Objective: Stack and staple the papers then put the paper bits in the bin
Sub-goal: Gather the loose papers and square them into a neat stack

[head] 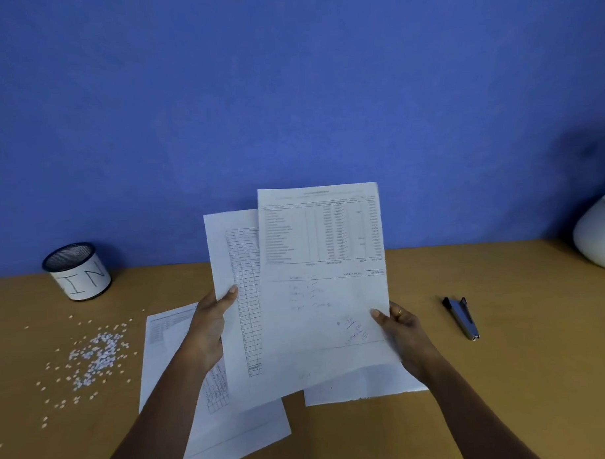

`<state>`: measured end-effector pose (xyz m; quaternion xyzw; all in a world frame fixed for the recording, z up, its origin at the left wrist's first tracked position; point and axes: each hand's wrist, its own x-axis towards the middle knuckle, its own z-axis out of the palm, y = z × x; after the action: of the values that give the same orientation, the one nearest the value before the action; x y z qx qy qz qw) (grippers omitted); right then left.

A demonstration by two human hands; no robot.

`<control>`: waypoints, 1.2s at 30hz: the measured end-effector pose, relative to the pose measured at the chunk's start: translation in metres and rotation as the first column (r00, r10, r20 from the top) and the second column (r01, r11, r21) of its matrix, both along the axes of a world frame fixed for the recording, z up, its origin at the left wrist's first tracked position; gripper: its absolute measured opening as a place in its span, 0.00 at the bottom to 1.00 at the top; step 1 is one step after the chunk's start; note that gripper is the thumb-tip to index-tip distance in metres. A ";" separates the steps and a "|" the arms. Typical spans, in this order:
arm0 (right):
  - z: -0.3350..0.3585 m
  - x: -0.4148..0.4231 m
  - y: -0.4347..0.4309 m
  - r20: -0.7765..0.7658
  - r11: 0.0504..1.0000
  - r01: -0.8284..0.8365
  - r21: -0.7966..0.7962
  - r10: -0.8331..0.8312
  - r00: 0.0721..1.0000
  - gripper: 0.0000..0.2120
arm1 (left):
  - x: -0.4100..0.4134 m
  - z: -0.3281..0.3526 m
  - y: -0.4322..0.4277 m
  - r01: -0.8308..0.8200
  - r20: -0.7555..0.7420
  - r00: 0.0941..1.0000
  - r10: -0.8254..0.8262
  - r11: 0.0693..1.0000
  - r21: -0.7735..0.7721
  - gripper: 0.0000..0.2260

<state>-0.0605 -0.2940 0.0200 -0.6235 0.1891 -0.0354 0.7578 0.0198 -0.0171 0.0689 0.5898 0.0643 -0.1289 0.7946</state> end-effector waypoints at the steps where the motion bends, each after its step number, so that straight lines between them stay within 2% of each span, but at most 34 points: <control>1: -0.002 -0.001 -0.004 -0.008 1.000 0.012 0.029 -0.011 1.000 0.10 | 0.001 -0.001 0.002 0.001 0.000 1.000 -0.001 1.000 -0.010 0.16; 6: -0.008 -0.007 -0.011 -0.066 0.991 -0.057 0.125 0.065 0.996 0.12 | 0.000 0.001 0.005 -0.003 -0.001 1.000 0.003 1.000 -0.022 0.16; 12: -0.006 -0.004 0.001 -0.051 0.977 -0.125 0.173 0.135 0.989 0.13 | -0.003 0.001 0.003 0.024 0.002 1.000 -0.024 1.000 -0.020 0.15; 15: -0.001 -0.002 0.000 -0.028 0.976 -0.117 0.186 0.124 0.992 0.13 | 0.002 0.011 0.010 0.080 0.026 0.996 -0.083 0.993 0.088 0.13; 18: 0.011 -0.002 -0.007 -0.017 0.986 -0.164 0.027 0.164 0.986 0.13 | 0.011 0.035 0.015 0.207 0.085 0.967 -0.242 0.931 0.301 0.11; 21: 0.034 0.000 -0.017 -0.017 0.940 -0.260 -0.220 0.262 0.965 0.12 | 0.029 0.061 0.021 0.118 0.137 0.956 -0.258 0.770 0.627 0.09; 22: 0.042 0.002 -0.020 -0.022 0.915 -0.281 -0.289 0.286 0.958 0.11 | 0.035 0.070 0.022 0.135 0.128 0.941 -0.312 0.698 0.703 0.08; 24: 0.058 0.009 -0.026 -0.037 0.854 -0.311 -0.418 0.326 0.945 0.09 | 0.046 0.085 0.024 0.306 0.001 0.855 -0.519 0.506 0.807 0.07; 26: 0.073 0.017 -0.028 -0.045 0.744 -0.328 -0.582 0.374 0.926 0.05 | 0.056 0.095 0.023 0.380 -0.093 0.796 -0.598 0.374 0.846 0.07; 28: 0.085 0.026 -0.025 -0.040 0.588 -0.313 -0.746 0.429 0.902 0.04 | 0.059 0.107 0.018 0.421 -0.175 0.738 -0.652 0.243 0.874 0.08; 30: 0.095 0.034 -0.017 -0.022 0.447 -0.260 -0.856 0.471 0.882 0.05 | 0.064 0.115 0.010 0.521 -0.295 0.621 -0.727 0.101 0.848 0.18; 32: 0.102 0.042 -0.004 -0.002 0.322 -0.186 -0.928 0.494 0.870 0.08 | 0.062 0.123 -0.005 0.572 -0.374 0.537 -0.756 0.001 0.820 0.15; 34: 0.107 0.048 0.009 0.022 0.249 -0.124 -0.961 0.511 0.859 0.11 | 0.060 0.127 -0.022 0.543 -0.390 0.505 -0.770 -0.068 0.837 0.13; 36: 0.110 0.054 0.018 0.049 0.223 -0.085 -0.971 0.537 0.842 0.12 | 0.056 0.130 -0.037 0.513 -0.411 0.468 -0.783 -0.138 0.847 0.12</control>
<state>-0.0066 -0.2757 0.1303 -0.9507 -0.1509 -0.1022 0.2509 0.0756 -0.0540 0.1991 0.8758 -0.2771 -0.3752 0.1240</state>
